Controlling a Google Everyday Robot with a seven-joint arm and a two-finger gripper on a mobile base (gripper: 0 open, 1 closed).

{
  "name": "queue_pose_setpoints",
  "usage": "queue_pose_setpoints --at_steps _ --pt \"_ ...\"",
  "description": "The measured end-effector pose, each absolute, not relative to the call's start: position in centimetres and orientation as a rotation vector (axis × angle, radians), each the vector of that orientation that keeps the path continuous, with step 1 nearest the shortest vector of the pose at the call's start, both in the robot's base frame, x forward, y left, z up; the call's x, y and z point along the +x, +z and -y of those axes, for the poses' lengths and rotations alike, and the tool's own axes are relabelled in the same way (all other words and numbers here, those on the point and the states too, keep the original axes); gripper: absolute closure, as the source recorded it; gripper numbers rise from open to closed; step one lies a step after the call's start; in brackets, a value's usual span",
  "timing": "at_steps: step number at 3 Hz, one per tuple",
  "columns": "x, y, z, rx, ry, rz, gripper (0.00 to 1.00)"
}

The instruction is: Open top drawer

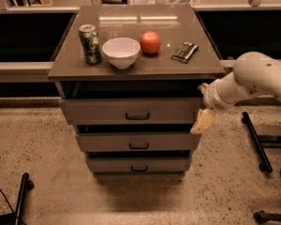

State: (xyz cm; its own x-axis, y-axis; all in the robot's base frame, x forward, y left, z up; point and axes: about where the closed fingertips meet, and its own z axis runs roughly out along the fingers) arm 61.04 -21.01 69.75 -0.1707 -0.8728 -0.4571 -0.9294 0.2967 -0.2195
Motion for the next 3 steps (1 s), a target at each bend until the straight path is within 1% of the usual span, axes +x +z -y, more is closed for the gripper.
queue_pose_setpoints --at_steps 1,2,3 --pt "63.1 69.0 20.9 -1.619 0.195 -2.008 0.00" --pt "64.5 68.3 20.0 -1.618 0.283 -1.920 0.15" --pt "64.9 68.2 18.1 -1.653 0.335 -1.842 0.37"
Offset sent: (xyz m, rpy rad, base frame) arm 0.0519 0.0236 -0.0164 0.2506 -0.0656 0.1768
